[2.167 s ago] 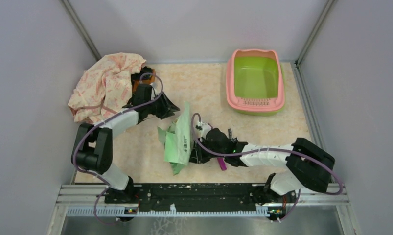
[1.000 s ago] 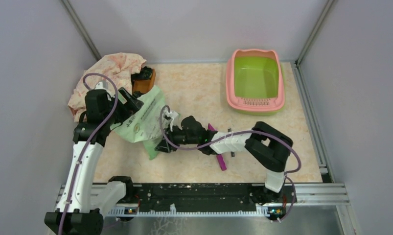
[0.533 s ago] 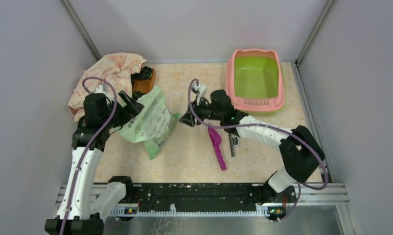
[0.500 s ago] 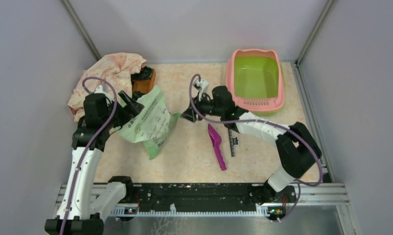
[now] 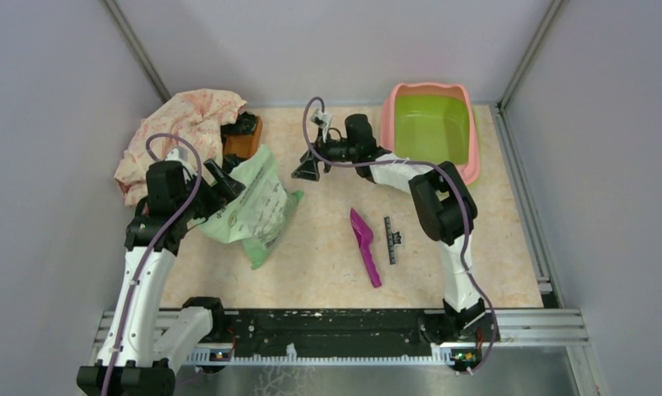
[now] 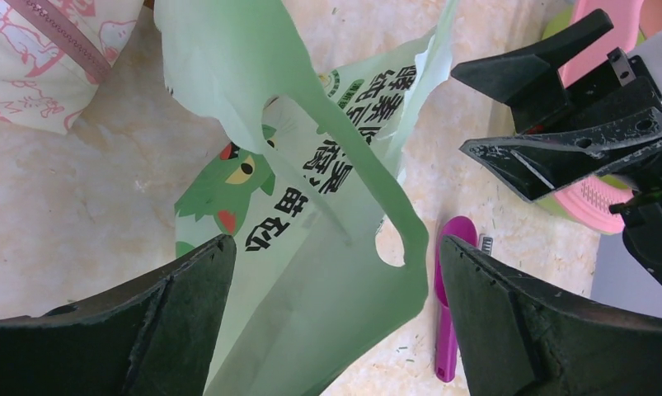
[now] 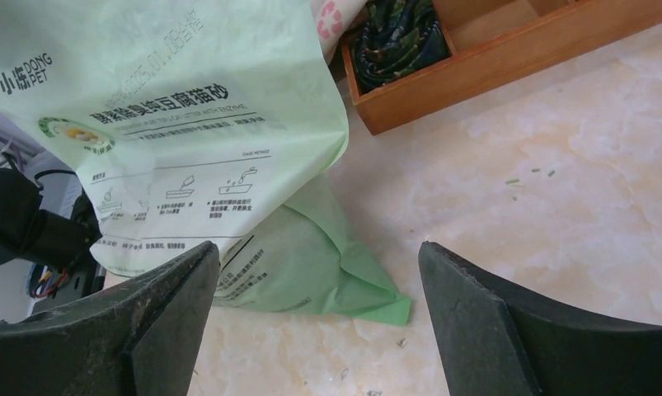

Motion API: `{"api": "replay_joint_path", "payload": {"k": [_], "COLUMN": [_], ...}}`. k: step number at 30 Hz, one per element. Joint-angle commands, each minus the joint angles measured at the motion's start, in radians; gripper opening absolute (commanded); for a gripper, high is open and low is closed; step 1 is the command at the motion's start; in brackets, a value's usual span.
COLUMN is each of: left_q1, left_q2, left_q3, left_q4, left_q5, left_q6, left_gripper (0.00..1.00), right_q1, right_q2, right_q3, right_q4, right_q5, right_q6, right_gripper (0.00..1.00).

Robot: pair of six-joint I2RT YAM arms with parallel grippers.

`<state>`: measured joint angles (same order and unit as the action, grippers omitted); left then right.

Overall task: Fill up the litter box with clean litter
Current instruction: Open the cat litter bag at the center of the board.

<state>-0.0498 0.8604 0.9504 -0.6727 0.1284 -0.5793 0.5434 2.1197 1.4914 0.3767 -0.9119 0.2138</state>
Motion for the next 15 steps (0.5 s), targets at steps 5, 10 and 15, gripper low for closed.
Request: {"api": "replay_joint_path", "payload": {"k": [5, 10, 15], "left_q1": [0.004, 0.005, 0.005], "left_q2": [0.011, 0.018, 0.014], "left_q3": [0.031, 0.036, 0.046], "left_q4": [-0.049, -0.059, -0.071], "left_q5": [0.016, 0.026, 0.038], "left_q6": [0.039, 0.042, 0.039], "left_gripper": [0.98, 0.98, 0.98], "right_q1": [0.003, 0.003, 0.004], "right_q2": [0.119, 0.233, 0.345], "right_q3": [0.124, 0.234, 0.360], "right_q4": [0.396, 0.575, 0.702], "right_q5": [-0.105, -0.136, -0.167], "right_q6": [0.099, 0.223, 0.328], "right_gripper": [0.91, 0.91, 0.91]}}
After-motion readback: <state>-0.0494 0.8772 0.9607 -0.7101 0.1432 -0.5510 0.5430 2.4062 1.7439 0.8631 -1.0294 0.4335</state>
